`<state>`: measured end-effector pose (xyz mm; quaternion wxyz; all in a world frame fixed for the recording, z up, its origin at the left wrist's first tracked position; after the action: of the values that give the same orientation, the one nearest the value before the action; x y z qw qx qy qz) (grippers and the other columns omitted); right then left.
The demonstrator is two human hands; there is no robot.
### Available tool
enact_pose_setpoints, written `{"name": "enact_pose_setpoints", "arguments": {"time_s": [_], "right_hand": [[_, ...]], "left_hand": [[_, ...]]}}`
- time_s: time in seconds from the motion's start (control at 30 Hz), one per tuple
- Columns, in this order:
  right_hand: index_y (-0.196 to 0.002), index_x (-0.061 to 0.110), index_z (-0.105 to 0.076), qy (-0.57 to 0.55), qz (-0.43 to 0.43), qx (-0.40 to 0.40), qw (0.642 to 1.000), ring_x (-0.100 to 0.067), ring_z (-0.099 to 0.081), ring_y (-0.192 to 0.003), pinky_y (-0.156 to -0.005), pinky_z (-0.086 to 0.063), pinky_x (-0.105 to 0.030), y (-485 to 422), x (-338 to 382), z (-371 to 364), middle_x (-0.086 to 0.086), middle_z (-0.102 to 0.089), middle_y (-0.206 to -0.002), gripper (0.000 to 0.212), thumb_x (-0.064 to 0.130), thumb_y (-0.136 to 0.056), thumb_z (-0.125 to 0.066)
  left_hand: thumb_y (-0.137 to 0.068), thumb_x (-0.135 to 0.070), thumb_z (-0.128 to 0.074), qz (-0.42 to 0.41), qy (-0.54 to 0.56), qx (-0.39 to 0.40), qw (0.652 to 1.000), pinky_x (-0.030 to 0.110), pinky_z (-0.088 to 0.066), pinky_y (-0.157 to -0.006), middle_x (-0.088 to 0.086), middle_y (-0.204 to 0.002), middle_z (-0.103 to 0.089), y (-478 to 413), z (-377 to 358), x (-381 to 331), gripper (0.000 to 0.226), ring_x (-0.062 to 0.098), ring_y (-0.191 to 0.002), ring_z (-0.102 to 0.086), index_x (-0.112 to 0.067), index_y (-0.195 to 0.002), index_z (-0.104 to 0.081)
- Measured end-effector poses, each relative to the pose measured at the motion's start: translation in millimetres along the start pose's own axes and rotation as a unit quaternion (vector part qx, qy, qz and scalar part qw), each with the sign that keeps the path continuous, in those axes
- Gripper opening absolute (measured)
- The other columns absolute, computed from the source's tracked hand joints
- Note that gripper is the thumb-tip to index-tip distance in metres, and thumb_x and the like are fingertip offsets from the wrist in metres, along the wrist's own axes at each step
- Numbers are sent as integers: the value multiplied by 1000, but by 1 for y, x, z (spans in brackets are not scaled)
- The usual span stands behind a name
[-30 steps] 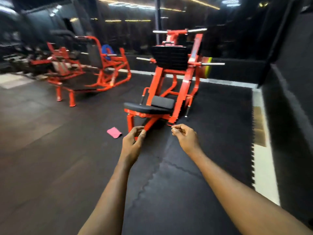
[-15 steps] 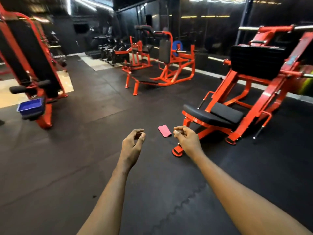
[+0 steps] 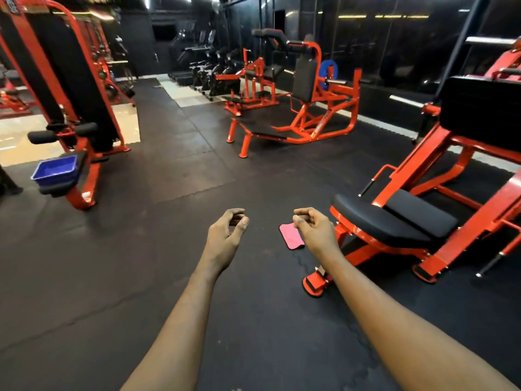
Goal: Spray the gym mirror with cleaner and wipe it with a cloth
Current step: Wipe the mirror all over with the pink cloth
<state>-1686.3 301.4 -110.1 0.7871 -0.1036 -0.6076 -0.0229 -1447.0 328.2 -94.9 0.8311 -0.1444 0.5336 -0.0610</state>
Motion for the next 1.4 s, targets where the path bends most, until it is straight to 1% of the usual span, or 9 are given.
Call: {"name": "enact_pose_setpoints", "arguments": {"time_s": [0.07, 0.4, 0.47, 0.63, 0.83, 0.9, 1.07, 1.2, 1.4], "right_hand": [[-95, 28, -68, 1, -5, -13, 1000, -16, -69, -82, -75, -53, -16, -47, -11, -18, 0, -73, -87, 15, 12, -97, -68], [-91, 37, -66, 31, -53, -57, 996, -21, -73, -92, -87, -56, -31, -288, -56, -90, 4, -73, -86, 22, 17, -96, -71], [-90, 38, -67, 36, -63, -71, 995, -23, -74, -92, -89, -56, -35, -336, -72, -95, 5, -72, -85, 23, 16, -96, -71], [-97, 28, -69, 34, -76, -98, 992, -24, -74, -93, -82, -52, -24, -465, -116, -99, 5, -72, -84, 15, 14, -96, -71], [-98, 31, -69, 40, -116, -93, 988, -24, -75, -94, -88, -56, -33, -621, -167, -95, 3, -75, -90, 14, 18, -95, -72], [-101, 30, -71, 45, -126, -97, 986, -21, -75, -94, -87, -55, -30, -660, -178, -93, 0, -76, -92, 12, 19, -95, -72], [-109, 16, -74, 42, -182, -121, 975, -19, -73, -93, -83, -50, -22, -739, -226, -91, -4, -76, -97, 14, 14, -95, -72], [-112, 6, -73, 47, -244, -146, 958, -20, -68, -90, -82, -47, -23, -783, -300, -97, -5, -72, -94, 17, 7, -95, -71], [-93, 28, -69, 36, -372, -210, 903, -20, -67, -82, -86, -51, -32, -805, -418, -114, 2, -70, -79, 21, 7, -93, -74]], "left_hand": [[-104, -24, -62, -1, 0, 8, 1000, 5, -44, -88, -4, -113, -71, -49, -3, 23, 25, -12, -100, -62, -13, -126, -67], [-105, -27, -61, -1, 4, 90, 996, 2, -42, -85, -5, -113, -69, -319, -35, 106, 24, -12, -104, -59, -16, -125, -65], [-105, -27, -61, -3, 4, 105, 994, 2, -41, -85, -4, -114, -69, -369, -52, 123, 25, -13, -103, -59, -15, -126, -65], [-105, -28, -60, 2, -2, 141, 990, 2, -41, -85, -4, -114, -70, -494, -112, 173, 27, -14, -104, -59, -16, -128, -64], [-105, -30, -60, 22, -12, 174, 984, 1, -40, -85, -7, -115, -68, -639, -183, 208, 29, -12, -105, -59, -15, -129, -64], [-105, -31, -59, 30, -12, 190, 981, 1, -40, -85, -7, -115, -68, -680, -205, 218, 29, -14, -105, -58, -16, -130, -63], [-105, -33, -59, 59, -24, 244, 968, 1, -40, -84, -5, -115, -69, -765, -272, 269, 31, -15, -103, -59, -15, -130, -63], [-105, -26, -60, 77, -49, 296, 951, 1, -40, -83, 0, -111, -70, -817, -334, 333, 29, 6, -99, -64, -9, -128, -65], [-105, -25, -60, 127, -70, 419, 896, 10, -45, -92, 3, -119, -66, -860, -426, 440, 40, 13, -108, -63, -9, -141, -55]]}}
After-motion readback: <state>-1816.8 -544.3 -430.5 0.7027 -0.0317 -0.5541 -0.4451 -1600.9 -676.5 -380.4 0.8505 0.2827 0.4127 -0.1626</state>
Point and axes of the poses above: each hand's wrist, its own y-axis away from the middle knuckle, its own z-axis out of the back of the hand, x = y × z, the point moved 4 cm from there along -y, towards the middle knuckle
